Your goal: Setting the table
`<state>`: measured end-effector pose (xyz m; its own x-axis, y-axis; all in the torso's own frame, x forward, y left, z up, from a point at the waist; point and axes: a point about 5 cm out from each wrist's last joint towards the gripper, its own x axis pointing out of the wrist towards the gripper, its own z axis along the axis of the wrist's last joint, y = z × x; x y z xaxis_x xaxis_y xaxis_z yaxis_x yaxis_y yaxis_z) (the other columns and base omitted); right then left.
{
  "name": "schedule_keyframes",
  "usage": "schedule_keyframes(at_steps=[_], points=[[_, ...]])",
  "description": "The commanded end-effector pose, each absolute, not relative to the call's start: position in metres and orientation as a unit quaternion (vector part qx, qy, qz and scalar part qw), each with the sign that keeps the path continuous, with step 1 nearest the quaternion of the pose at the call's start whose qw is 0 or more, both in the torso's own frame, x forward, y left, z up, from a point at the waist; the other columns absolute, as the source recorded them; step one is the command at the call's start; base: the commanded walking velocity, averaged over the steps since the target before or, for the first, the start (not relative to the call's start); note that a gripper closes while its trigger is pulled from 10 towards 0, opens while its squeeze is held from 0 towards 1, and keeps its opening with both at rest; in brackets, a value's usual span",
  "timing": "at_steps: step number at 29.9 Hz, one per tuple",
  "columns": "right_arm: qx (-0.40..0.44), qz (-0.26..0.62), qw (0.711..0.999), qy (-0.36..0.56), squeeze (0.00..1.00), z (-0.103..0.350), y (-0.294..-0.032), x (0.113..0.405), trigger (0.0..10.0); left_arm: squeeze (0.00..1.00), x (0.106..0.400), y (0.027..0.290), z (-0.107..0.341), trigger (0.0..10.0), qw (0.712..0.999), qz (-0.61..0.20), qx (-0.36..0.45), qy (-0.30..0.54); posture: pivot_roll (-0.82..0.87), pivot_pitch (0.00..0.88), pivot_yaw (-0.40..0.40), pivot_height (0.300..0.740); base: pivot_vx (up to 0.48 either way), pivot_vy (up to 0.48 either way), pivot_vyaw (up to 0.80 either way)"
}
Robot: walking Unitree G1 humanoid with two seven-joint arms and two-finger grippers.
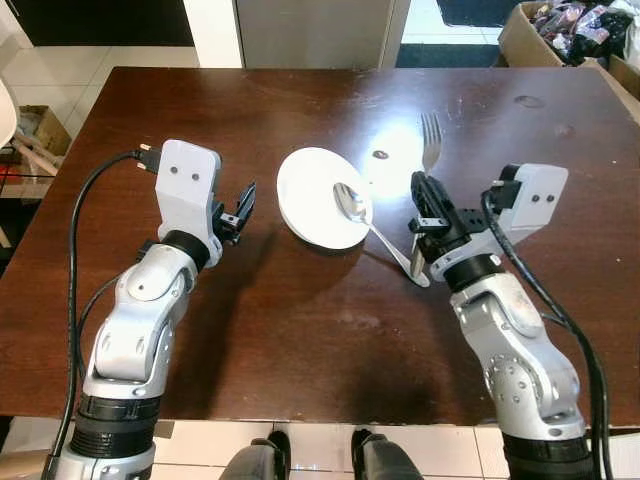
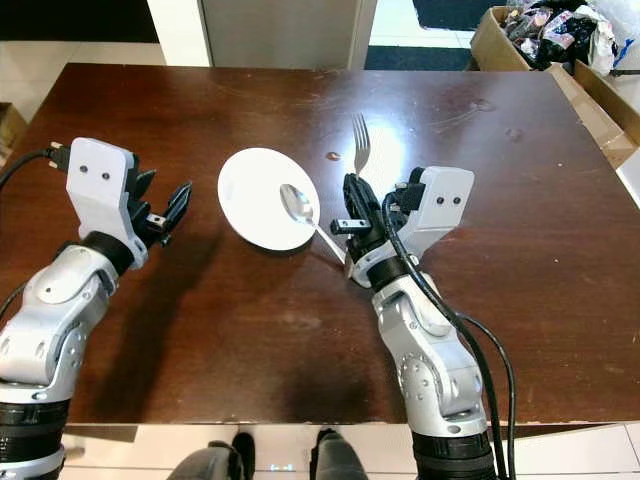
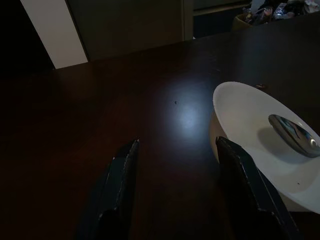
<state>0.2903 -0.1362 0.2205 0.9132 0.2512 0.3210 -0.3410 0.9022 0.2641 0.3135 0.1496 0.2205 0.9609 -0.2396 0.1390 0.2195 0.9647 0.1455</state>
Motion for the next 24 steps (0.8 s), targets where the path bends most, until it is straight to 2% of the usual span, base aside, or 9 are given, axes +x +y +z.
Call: schedule_keyframes(at_steps=[1,24], points=[[0.159,0.152,0.967,-0.131,0.0,0.2163,-0.1367,0.2892,10.0,0.0,0.3108,0.1492,0.2128,10.0,0.989,-0.119,0.062,-0.066,-0.17,0.138,0.071,0.74,0.0,0.0,0.0],[0.151,0.156,0.968,-0.129,0.0,0.2136,-0.1352,0.2914,10.0,0.0,0.3111,0.1455,0.2101,10.0,0.989,-0.122,0.058,-0.065,-0.17,0.118,0.077,0.74,0.0,0.0,0.0]])
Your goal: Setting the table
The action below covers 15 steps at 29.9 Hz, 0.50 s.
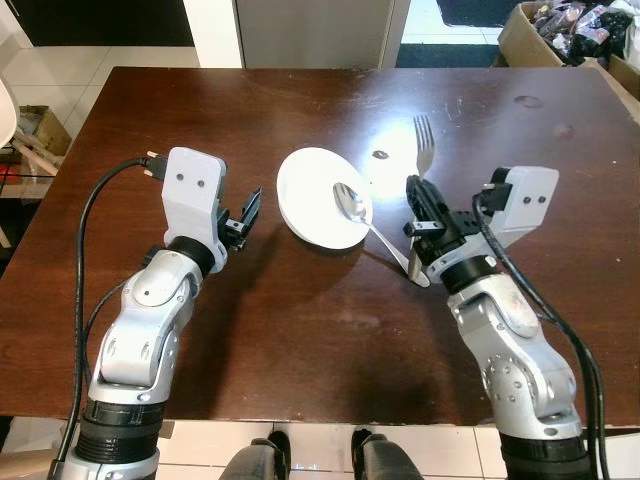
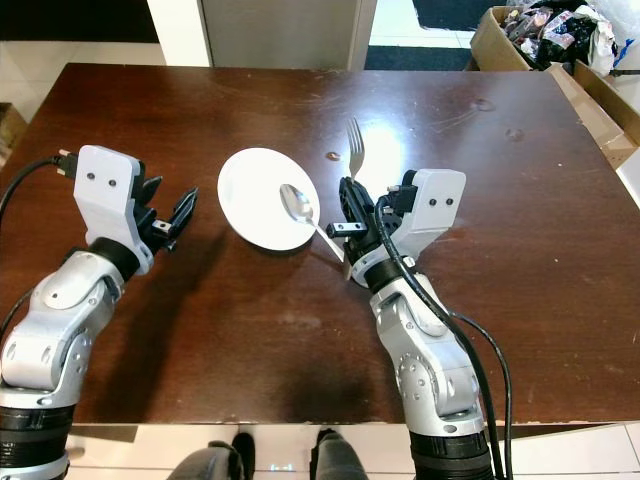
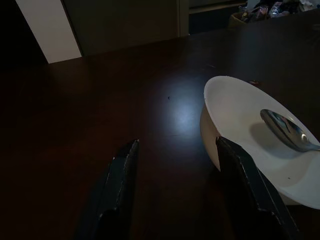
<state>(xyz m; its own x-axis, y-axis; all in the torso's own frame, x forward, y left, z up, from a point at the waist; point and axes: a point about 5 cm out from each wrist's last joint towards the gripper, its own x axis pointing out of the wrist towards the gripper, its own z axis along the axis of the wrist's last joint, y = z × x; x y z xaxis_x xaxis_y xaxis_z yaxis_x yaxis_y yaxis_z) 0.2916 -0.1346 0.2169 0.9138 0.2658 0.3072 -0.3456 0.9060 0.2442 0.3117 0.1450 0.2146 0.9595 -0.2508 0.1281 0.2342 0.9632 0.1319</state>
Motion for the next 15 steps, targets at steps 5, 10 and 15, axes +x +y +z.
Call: schedule_keyframes(at_steps=[5,10,15], points=[[0.152,0.156,0.967,-0.13,0.0,0.2132,-0.1351,0.292,10.0,0.0,0.3111,0.1449,0.2103,10.0,0.988,-0.123,0.058,-0.067,-0.17,0.111,0.077,0.74,0.0,0.0,0.0],[0.152,0.157,0.967,-0.13,0.0,0.2133,-0.1348,0.2925,10.0,0.0,0.3114,0.1453,0.2108,10.0,0.988,-0.123,0.058,-0.068,-0.17,0.108,0.079,0.74,0.0,0.0,0.0],[0.153,0.156,0.967,-0.13,0.0,0.2132,-0.1349,0.2929,10.0,0.0,0.3116,0.1455,0.2109,10.0,0.988,-0.122,0.059,-0.068,-0.16,0.109,0.08,0.74,0.0,0.0,0.0]])
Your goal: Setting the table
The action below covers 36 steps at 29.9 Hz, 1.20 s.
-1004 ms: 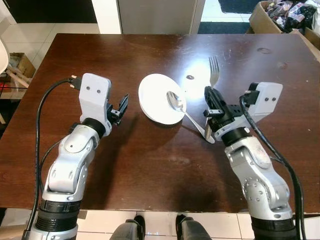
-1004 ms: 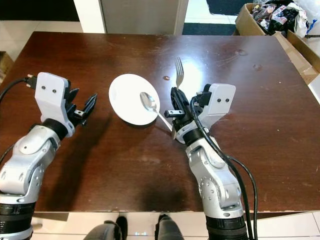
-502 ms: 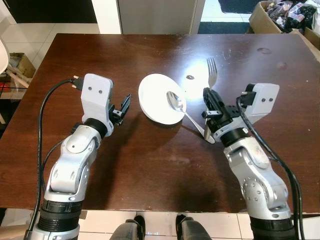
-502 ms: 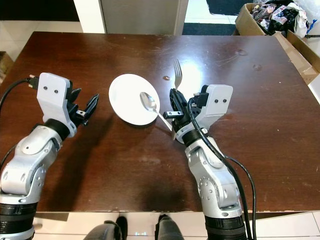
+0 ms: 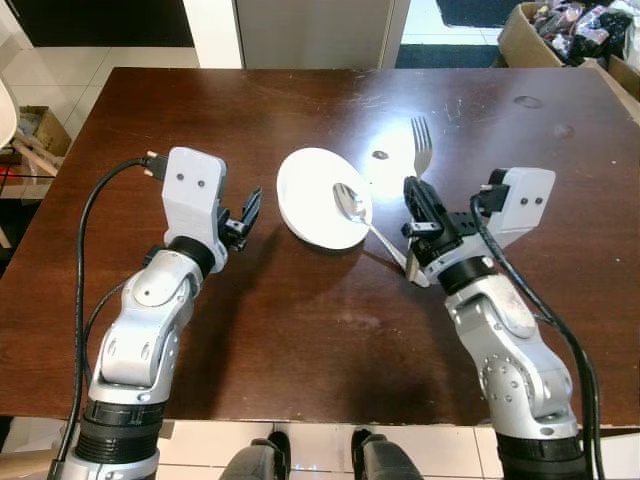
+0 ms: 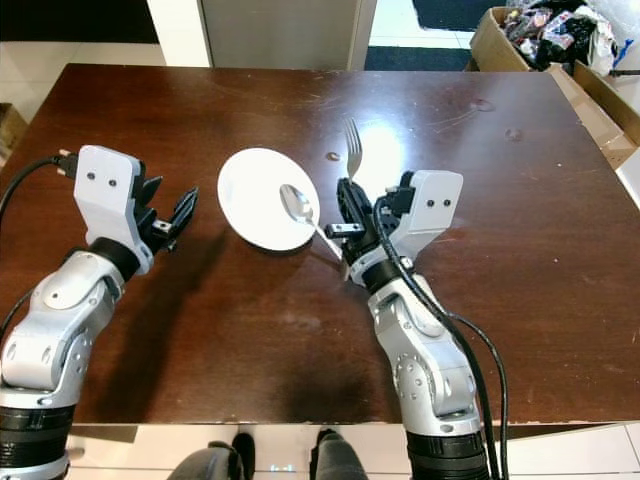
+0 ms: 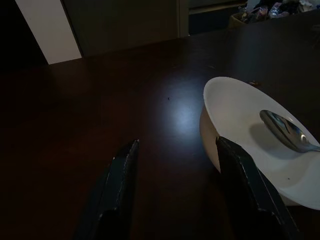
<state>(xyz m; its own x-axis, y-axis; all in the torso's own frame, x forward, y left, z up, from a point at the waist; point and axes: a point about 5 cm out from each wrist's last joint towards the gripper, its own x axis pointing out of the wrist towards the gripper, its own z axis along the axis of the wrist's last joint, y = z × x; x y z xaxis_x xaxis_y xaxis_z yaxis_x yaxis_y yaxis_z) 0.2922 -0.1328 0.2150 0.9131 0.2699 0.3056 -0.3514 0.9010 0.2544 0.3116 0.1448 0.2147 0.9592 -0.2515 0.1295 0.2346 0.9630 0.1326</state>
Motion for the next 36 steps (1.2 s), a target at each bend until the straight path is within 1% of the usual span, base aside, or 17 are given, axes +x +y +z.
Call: schedule_keyframes(at_steps=[1,7,10,36], points=[[0.153,0.156,0.967,-0.13,0.0,0.2132,-0.1349,0.2929,10.0,0.0,0.3116,0.1455,0.2109,10.0,0.988,-0.122,0.059,-0.068,-0.16,0.109,0.08,0.74,0.0,0.0,0.0],[0.154,0.156,0.967,-0.131,0.0,0.213,-0.1347,0.293,10.0,0.0,0.3114,0.1457,0.2108,10.0,0.988,-0.122,0.06,-0.067,-0.16,0.11,0.08,0.74,0.0,0.0,0.0],[0.154,0.156,0.967,-0.131,0.0,0.2127,-0.1346,0.293,10.0,0.0,0.3113,0.1458,0.2108,10.0,0.988,-0.122,0.061,-0.067,-0.16,0.113,0.082,0.74,-0.3,0.0,0.0],[0.156,0.153,0.967,-0.134,0.0,0.2128,-0.135,0.2939,10.0,0.0,0.3115,0.1463,0.2121,10.0,0.988,-0.121,0.063,-0.069,-0.16,0.112,0.085,0.74,-0.43,0.0,0.0]])
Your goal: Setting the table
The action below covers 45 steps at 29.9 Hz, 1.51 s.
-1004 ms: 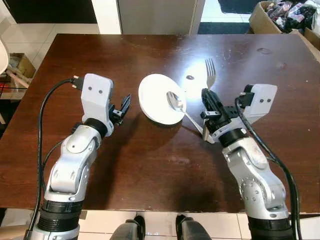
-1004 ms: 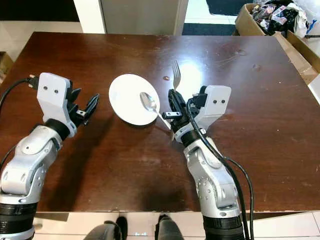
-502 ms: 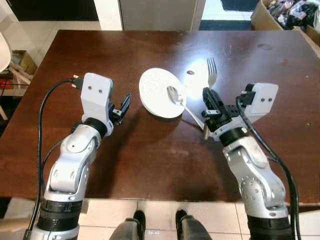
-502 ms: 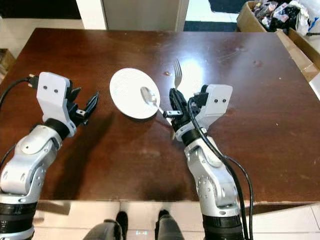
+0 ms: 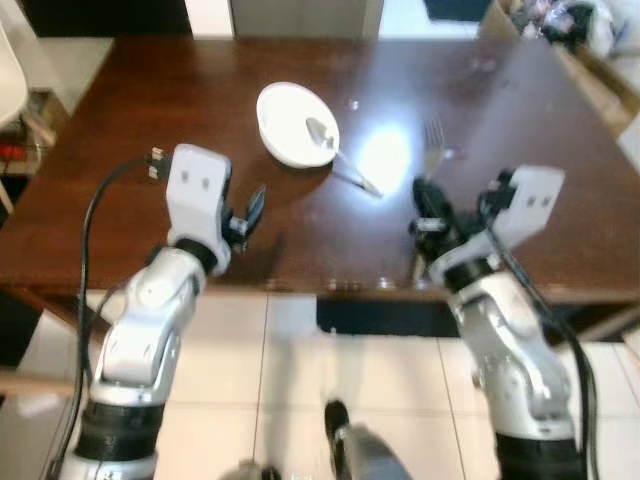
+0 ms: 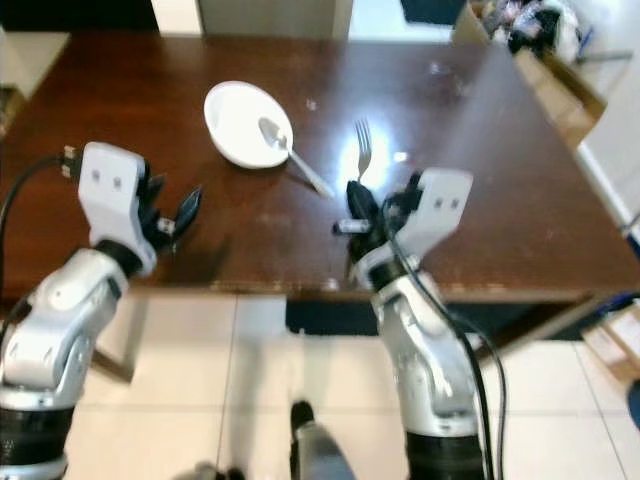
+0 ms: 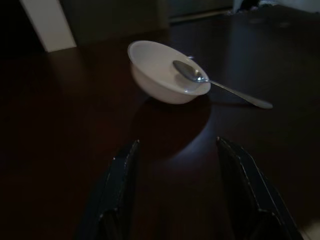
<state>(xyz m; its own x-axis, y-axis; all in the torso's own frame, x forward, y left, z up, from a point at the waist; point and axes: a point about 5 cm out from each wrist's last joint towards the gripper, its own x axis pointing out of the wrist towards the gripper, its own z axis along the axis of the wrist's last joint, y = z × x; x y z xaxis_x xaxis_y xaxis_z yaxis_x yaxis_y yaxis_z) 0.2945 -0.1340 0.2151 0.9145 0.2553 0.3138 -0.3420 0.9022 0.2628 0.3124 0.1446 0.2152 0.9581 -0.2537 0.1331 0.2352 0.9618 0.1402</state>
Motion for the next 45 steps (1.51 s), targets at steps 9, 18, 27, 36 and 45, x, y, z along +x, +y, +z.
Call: schedule_keyframes(at_steps=[9,18,27,36,45], points=[[0.156,0.153,0.967,-0.134,0.0,0.213,-0.135,0.294,10.0,0.0,0.312,0.145,0.213,10.0,0.988,-0.127,0.048,-0.067,-0.16,0.113,0.084,0.74,-0.078,0.0,0.0],[0.157,0.154,0.966,-0.135,0.0,0.214,-0.135,0.294,10.0,0.0,0.312,0.144,0.213,10.0,0.988,-0.126,0.059,-0.07,-0.16,0.114,0.084,0.74,0.0,0.0,0.0],[0.121,0.165,0.972,-0.117,0.0,0.204,-0.132,0.295,10.0,0.0,0.311,0.154,0.201,10.0,0.993,-0.096,0.018,-0.06,-0.18,0.104,0.046,0.74,0.0,0.0,0.0],[0.061,0.171,0.982,-0.055,0.0,0.166,-0.138,0.295,10.0,0.0,0.303,0.158,0.159,10.0,0.997,-0.067,0.031,-0.031,-0.2,0.082,-0.003,0.74,0.0,0.0,0.0],[0.053,0.19,0.979,-0.048,0.0,0.16,-0.133,0.299,10.0,0.0,0.293,0.168,0.135,10.0,0.998,-0.036,0.046,-0.009,-0.18,0.081,-0.022,0.74,0.0,0.0,0.0]])
